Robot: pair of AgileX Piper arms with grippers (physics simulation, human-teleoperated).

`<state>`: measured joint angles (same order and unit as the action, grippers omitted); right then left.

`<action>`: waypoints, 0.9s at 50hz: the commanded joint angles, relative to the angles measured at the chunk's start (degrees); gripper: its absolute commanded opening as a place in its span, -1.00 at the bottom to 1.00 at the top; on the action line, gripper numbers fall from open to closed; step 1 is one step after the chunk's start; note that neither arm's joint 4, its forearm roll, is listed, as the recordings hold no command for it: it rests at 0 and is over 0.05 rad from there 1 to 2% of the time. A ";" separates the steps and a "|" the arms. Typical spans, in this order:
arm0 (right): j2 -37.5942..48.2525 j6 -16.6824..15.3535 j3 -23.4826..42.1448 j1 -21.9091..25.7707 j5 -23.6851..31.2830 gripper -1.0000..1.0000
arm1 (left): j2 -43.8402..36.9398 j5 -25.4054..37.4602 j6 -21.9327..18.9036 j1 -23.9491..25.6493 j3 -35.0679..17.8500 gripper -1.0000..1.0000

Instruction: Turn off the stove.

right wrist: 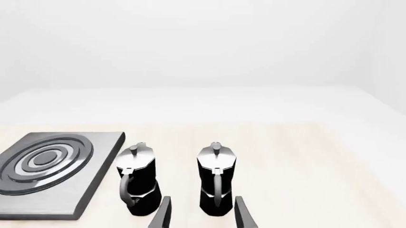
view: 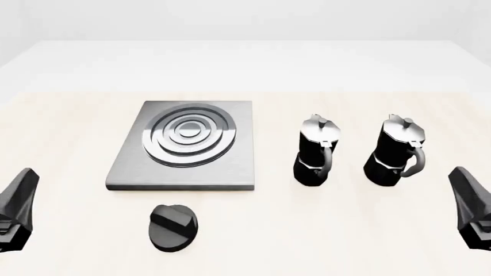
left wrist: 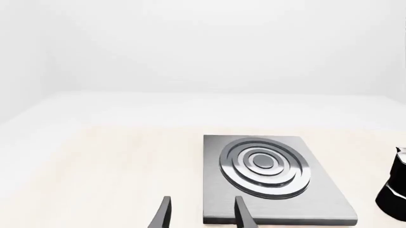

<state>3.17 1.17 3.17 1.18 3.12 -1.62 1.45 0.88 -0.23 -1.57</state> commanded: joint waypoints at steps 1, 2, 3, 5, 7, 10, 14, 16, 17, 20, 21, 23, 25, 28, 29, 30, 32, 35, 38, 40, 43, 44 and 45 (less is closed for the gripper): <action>-3.12 -1.31 -2.92 -1.09 -2.76 1.00 | 1.12 -1.46 -0.98 0.27 1.21 1.00; -3.13 -1.33 -2.91 -1.05 -2.73 1.00 | 1.21 -1.35 -1.09 0.27 1.19 1.00; -3.14 -1.38 -2.88 -1.02 -2.69 1.00 | 1.51 -1.05 -1.21 0.30 1.20 1.00; -3.15 -1.47 -2.84 -0.96 -2.63 1.00 | 1.57 -0.95 -1.47 0.37 1.22 1.00; -3.15 -1.53 -2.81 -1.01 -2.57 1.00 | 1.56 -0.85 -1.61 0.40 1.13 1.00; -3.16 -1.60 -2.73 -1.02 -2.44 1.00 | 1.58 -0.68 -1.75 0.37 1.01 1.00; -3.16 -1.65 -2.54 -0.94 -2.20 1.00 | 1.59 -0.50 -1.86 0.35 0.91 1.00; -3.16 -1.71 -2.42 -0.92 -2.11 1.00 | 1.59 -0.41 -1.94 0.35 0.82 1.00; -3.16 -1.75 -2.36 -0.90 -2.07 1.00 | 1.59 -0.34 -1.98 0.36 0.78 1.00; -3.16 -1.83 -2.23 -0.90 -1.95 1.00 | 1.60 -0.19 -2.12 0.37 0.63 1.00; -3.16 -1.90 -2.17 -0.93 -1.91 1.00 | 1.60 -0.14 -2.17 0.40 0.61 1.00; -3.16 -1.88 -2.07 -0.91 -1.83 1.00 | 1.60 0.00 -2.29 0.40 0.50 1.00; -3.16 -1.95 -1.92 -0.87 -1.69 1.00 | 1.60 0.24 -2.35 0.36 0.32 1.00; -3.16 -2.03 -1.76 -0.77 -1.55 1.00 | 1.56 0.84 -2.51 0.40 -0.25 1.00; -3.16 -2.07 -1.60 -0.72 -1.44 1.00 | 1.56 1.07 -2.43 0.30 -0.40 1.00; -3.16 -2.09 -1.54 -0.67 -1.39 1.00 | 1.56 1.21 -2.53 0.26 -0.51 1.00; -3.16 -2.07 -1.45 -0.61 -1.37 1.00 | 1.56 1.56 -2.52 0.08 -0.71 1.00; -3.15 -2.04 -1.35 -0.51 -1.35 1.00 | 1.25 2.80 -1.00 -0.97 -1.16 1.00; -3.15 -2.01 -1.27 -0.43 -1.35 1.00 | 0.96 3.87 -1.28 -0.05 -1.79 1.00; -3.15 -2.03 -1.28 -0.32 -1.38 1.00 | -0.76 3.96 -1.47 0.50 -2.21 1.00; -3.15 -2.04 -1.31 -0.26 -1.46 1.00 | 0.03 7.71 -0.97 1.23 -4.75 1.00; -3.14 -2.02 -1.33 -0.26 -1.49 1.00 | -0.48 8.12 -1.00 1.22 -5.71 1.00; -3.14 -2.02 -1.33 -0.26 -1.49 1.00 | -0.50 8.12 -1.00 1.22 -5.72 1.00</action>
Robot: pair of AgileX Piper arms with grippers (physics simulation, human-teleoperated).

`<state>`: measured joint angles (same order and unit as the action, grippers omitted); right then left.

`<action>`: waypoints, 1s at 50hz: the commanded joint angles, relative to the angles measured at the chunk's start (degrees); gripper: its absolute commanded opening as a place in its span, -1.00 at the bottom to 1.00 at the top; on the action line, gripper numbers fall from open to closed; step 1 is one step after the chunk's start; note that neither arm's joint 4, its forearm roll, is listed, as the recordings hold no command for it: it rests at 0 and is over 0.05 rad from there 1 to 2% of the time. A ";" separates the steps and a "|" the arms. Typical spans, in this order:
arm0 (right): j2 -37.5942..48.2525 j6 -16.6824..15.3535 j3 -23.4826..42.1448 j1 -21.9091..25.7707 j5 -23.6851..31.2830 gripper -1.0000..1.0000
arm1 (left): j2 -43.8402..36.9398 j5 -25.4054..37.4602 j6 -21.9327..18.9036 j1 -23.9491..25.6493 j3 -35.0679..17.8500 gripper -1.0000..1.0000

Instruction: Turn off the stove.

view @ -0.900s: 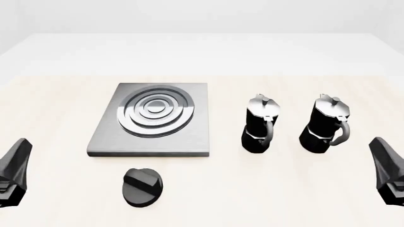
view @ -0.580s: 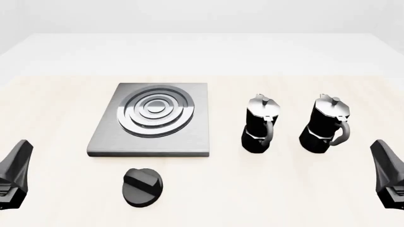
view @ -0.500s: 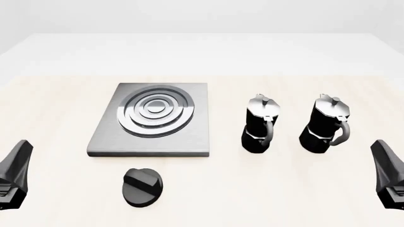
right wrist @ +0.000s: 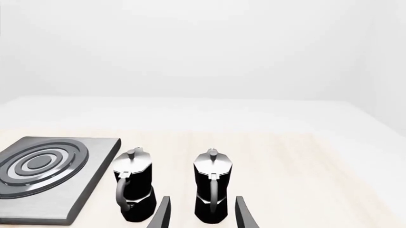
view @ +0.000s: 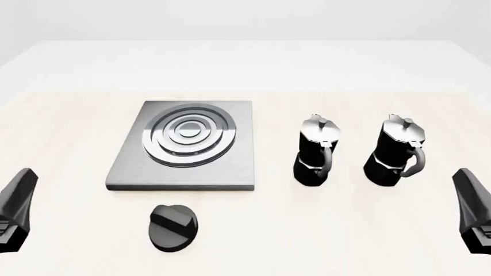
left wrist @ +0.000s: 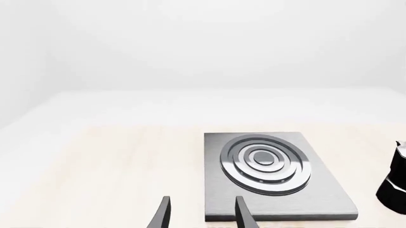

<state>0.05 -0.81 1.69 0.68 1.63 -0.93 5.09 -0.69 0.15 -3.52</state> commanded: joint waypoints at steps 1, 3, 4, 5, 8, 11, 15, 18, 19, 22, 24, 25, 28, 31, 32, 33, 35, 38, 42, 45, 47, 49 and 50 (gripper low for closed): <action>-0.02 -0.01 0.15 0.22 -0.04 1.00 | -2.63 4.63 0.40 1.40 -4.82 1.00; -0.01 0.10 0.13 0.05 -0.08 1.00 | -5.59 4.04 -0.23 2.25 -5.50 1.00; -0.01 0.12 0.16 -0.03 -0.13 1.00 | -4.59 6.06 -0.71 2.25 -7.26 1.00; 0.00 0.14 0.16 -0.09 -0.16 1.00 | -4.97 6.68 -0.56 2.56 -8.09 1.00; 0.02 0.16 0.04 -0.18 -0.33 1.00 | -7.84 7.88 -0.80 2.62 -9.70 1.00; 0.07 0.16 -0.10 -0.11 -0.50 1.00 | -10.13 9.36 -1.44 3.59 -10.84 1.00; 0.00 0.15 -0.38 -0.09 -0.72 1.00 | -11.50 13.97 -1.62 5.19 -12.96 1.00; 0.04 0.08 -0.48 -0.12 -0.85 1.00 | -13.70 15.50 -1.28 6.64 -14.52 1.00; 0.04 0.08 -0.48 -0.12 -0.85 1.00 | -13.70 15.51 -1.28 6.64 -14.53 1.00; 0.09 0.00 -0.54 -0.06 -0.96 1.00 | -13.97 18.52 -0.49 7.23 -16.28 1.00; 0.12 -0.05 -0.55 -0.03 -1.00 1.00 | -15.43 19.61 0.63 7.48 -17.02 1.00; 0.13 -0.07 -0.54 -0.03 -1.03 1.00 | -15.73 20.61 0.67 7.64 -17.38 1.00; 0.12 -0.07 -0.48 -0.03 -1.02 1.00 | -17.41 21.98 3.42 8.66 -17.30 1.00; 0.08 -0.05 -0.33 0.00 -0.90 1.00 | -17.84 24.49 6.19 10.34 -18.63 1.00; 0.36 -0.07 -0.20 0.00 -1.07 1.00 | -17.61 25.78 5.42 10.76 -18.97 1.00; 0.35 -0.05 -0.16 0.01 -1.03 1.00 | -17.20 26.97 8.96 12.15 -19.52 1.00; 0.30 -0.10 0.01 -0.02 -0.85 1.00 | -17.82 28.48 6.11 10.50 -19.68 1.00; 0.23 -0.25 0.19 -0.16 -0.67 1.00 | -17.29 30.89 9.70 13.46 -20.37 1.00; 0.13 -0.38 0.57 -0.19 -0.26 1.00 | -16.68 33.76 16.25 16.99 -21.43 1.00; 0.10 -0.38 0.78 -0.06 -0.04 1.00 | -16.43 34.69 21.53 19.42 -21.44 1.00; 0.08 -0.43 0.90 -0.08 0.02 1.00 | -16.24 35.37 24.11 20.11 -21.38 1.00; 0.06 -0.43 1.03 -0.16 0.09 1.00 | -15.91 35.82 27.54 21.87 -21.29 1.00; 0.06 -0.42 1.05 -0.19 0.10 1.00 | -15.98 35.92 28.47 22.61 -21.30 1.00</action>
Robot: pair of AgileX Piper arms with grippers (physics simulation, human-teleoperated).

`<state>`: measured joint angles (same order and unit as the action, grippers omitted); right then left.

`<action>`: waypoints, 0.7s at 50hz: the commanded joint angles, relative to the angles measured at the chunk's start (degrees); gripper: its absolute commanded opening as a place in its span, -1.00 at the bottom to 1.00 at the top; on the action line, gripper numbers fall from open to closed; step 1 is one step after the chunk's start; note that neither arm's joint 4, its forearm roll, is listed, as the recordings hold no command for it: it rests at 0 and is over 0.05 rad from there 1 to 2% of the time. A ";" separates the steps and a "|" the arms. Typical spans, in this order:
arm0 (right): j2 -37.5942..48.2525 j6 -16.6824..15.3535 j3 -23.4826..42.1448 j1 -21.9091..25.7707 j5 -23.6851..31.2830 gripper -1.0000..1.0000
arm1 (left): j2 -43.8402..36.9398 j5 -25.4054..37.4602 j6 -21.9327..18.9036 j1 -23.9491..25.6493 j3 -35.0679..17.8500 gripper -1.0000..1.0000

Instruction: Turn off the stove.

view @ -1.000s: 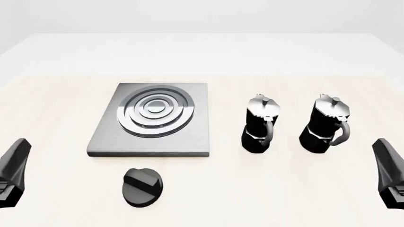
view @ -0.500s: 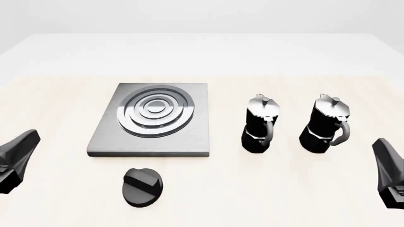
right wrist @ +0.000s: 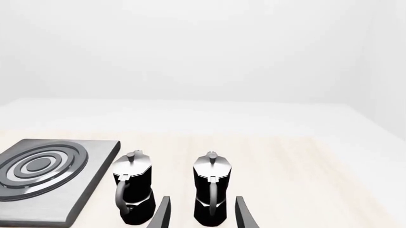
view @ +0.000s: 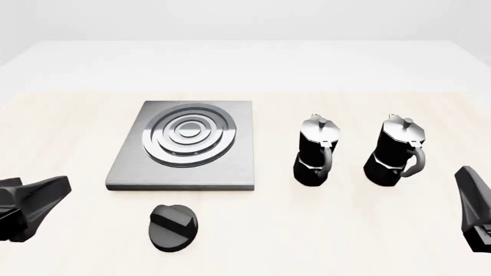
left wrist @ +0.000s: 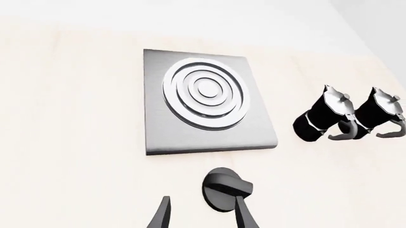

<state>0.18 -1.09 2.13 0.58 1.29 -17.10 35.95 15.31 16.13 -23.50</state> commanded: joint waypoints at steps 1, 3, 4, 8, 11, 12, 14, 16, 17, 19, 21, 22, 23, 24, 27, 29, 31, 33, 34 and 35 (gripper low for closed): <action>-0.08 -0.16 0.63 -0.13 0.47 1.00 | 0.54 5.18 14.06 7.19 -1.25 1.00; -0.08 -0.14 0.73 -0.16 0.53 1.00 | 0.17 5.22 15.46 8.16 -1.28 1.00; -0.08 -0.14 0.74 -0.16 0.56 1.00 | 0.17 5.22 15.47 8.16 -1.27 1.00; -0.07 -0.20 0.79 -0.10 0.62 1.00 | -0.02 3.88 20.01 10.71 -0.85 1.00; -0.05 -0.25 0.83 -0.37 0.56 1.00 | -0.78 2.52 21.34 11.15 -1.51 1.00; -0.04 -0.26 0.83 -0.48 0.53 1.00 | -0.92 1.98 21.89 11.56 -1.36 1.00; -0.01 -0.24 0.81 -0.54 0.49 1.00 | -0.98 1.28 22.69 11.83 -0.90 1.00; 0.04 -0.26 0.73 -0.64 0.36 1.00 | -1.06 -0.55 25.11 12.88 0.99 1.00; 0.08 -0.24 0.69 -0.67 0.31 1.00 | -1.35 -0.98 25.01 12.77 1.34 1.00; 0.11 -0.24 0.68 -0.65 0.28 1.00 | -1.60 -2.45 26.04 12.69 2.46 1.00; 0.15 -0.22 0.65 -0.65 0.20 1.00 | -1.80 -3.87 27.30 13.09 3.54 1.00; 0.24 -0.22 0.55 -0.59 0.02 1.00 | -2.60 -6.02 28.32 13.92 4.66 1.00; 0.24 -0.22 0.55 -0.59 0.01 1.00 | -2.64 -6.09 28.32 13.92 4.69 1.00; 0.24 -0.22 0.55 -0.59 0.01 1.00 | -3.07 -6.99 28.63 14.21 5.06 1.00; 0.04 -0.23 0.43 -0.56 0.09 1.00 | -4.62 -9.48 28.91 14.64 5.99 1.00; 0.11 -0.24 0.35 -0.59 -0.05 1.00 | -5.80 -11.44 29.40 14.89 6.81 1.00; 0.14 -0.29 0.29 -0.62 -0.15 1.00 | -6.65 -13.47 30.50 15.50 8.32 1.00; 0.16 -0.30 0.21 -0.66 -0.24 1.00 | -7.71 -15.39 31.02 15.99 9.70 1.00; 0.17 -0.30 0.18 -0.68 -0.27 1.00 | -8.11 -16.29 31.45 16.18 10.48 1.00; 0.17 -0.29 0.15 -0.69 -0.29 1.00 | -8.69 -17.24 31.64 16.25 11.05 1.00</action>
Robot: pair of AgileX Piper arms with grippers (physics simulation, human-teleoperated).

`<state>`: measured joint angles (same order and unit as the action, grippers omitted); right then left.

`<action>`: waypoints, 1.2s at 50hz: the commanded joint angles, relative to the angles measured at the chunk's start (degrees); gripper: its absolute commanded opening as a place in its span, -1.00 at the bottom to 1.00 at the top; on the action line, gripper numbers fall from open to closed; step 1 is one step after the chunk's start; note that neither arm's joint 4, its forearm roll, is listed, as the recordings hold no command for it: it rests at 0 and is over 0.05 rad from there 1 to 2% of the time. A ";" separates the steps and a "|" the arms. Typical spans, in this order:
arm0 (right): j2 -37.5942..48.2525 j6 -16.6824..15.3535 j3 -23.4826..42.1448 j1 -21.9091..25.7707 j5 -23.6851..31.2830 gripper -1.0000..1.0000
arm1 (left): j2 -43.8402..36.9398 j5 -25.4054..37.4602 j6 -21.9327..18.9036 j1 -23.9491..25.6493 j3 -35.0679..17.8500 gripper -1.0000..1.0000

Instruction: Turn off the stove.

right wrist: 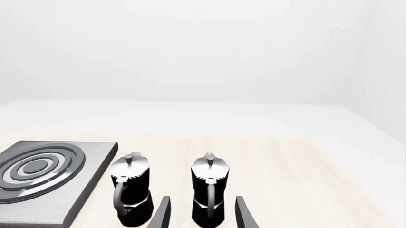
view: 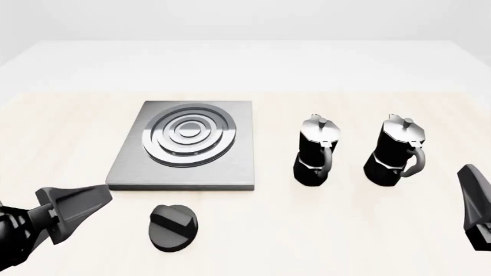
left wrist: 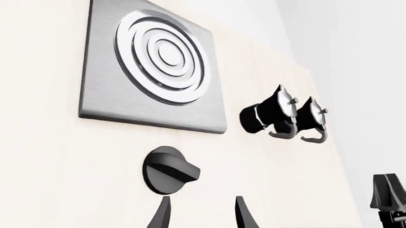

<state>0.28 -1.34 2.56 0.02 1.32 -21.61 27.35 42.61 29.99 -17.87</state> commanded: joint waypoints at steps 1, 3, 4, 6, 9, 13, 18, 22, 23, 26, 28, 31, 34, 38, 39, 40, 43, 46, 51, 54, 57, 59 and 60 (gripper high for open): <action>0.07 -0.02 -0.33 -0.15 -0.37 1.00 | -4.85 -10.05 4.85 2.88 6.27 1.00; 0.07 0.00 -0.42 -0.20 -0.43 1.00 | -6.01 -11.94 5.27 3.13 7.37 1.00; 0.07 0.00 -0.46 -0.21 -0.46 1.00 | -6.68 -12.83 5.39 3.37 7.75 1.00; 0.04 0.01 -0.55 -0.24 -0.48 1.00 | -7.89 -14.69 6.06 3.72 8.75 1.00; 0.23 0.06 -0.64 -0.27 -0.76 1.00 | -9.50 -17.34 7.03 4.43 10.27 1.00; 0.03 0.05 -0.70 -0.28 -0.60 1.00 | -12.12 -20.75 7.57 4.92 11.67 1.00; -0.17 0.01 -0.65 -0.22 -0.30 1.00 | -16.45 -25.31 7.41 4.87 12.44 1.00; -0.22 -0.02 -0.59 -0.22 -0.18 1.00 | -20.81 -30.12 7.38 4.80 13.47 1.00; -0.22 0.00 -0.58 -0.22 -0.15 1.00 | -21.56 -30.90 7.44 4.91 13.63 1.00; -0.23 -0.01 -0.56 -0.24 -0.11 1.00 | -23.44 -32.69 7.41 5.07 13.76 1.00; -0.24 -0.03 -0.56 -0.27 -0.08 1.00 | -25.00 -33.95 7.26 5.19 13.55 1.00; -0.24 -0.04 -0.57 -0.29 -0.05 1.00 | -26.96 -35.18 6.71 5.15 12.97 1.00; -0.25 -0.04 -0.58 -0.29 -0.04 1.00 | -28.30 -36.09 6.39 5.07 12.60 1.00; -0.25 0.01 -0.65 -0.34 -0.05 1.00 | -30.87 -37.73 5.50 4.86 11.88 1.00; -0.25 0.01 -0.71 -0.37 -0.09 1.00 | -32.28 -38.57 4.93 4.78 11.27 1.00; -0.25 0.01 -0.71 -0.37 -0.09 1.00 | -32.35 -38.65 4.93 4.78 11.27 1.00; -0.24 0.01 -0.87 -0.49 -0.19 1.00 | -34.18 -39.83 4.47 4.61 10.63 1.00; -0.23 0.00 -0.99 -0.57 -0.28 1.00 | -36.38 -41.56 4.08 4.16 10.16 1.00; -0.26 0.01 -1.31 -0.62 -0.54 1.00 | -39.71 -44.72 4.01 4.16 10.17 1.00; -0.26 0.02 -1.34 -0.63 -0.58 1.00 | -41.40 -46.19 4.05 4.48 10.04 1.00; -0.25 0.11 -1.32 -0.62 -0.67 1.00 | -43.34 -47.80 4.00 4.48 9.95 1.00; -0.25 0.13 -1.32 -0.58 -0.69 1.00 | -44.08 -48.39 4.00 4.38 9.94 1.00; -0.25 0.13 -1.32 -0.58 -0.69 1.00 | -44.11 -48.42 4.00 4.38 9.94 1.00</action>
<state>0.03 -1.28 1.39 -0.54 0.82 -60.69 -16.86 46.96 34.44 -7.52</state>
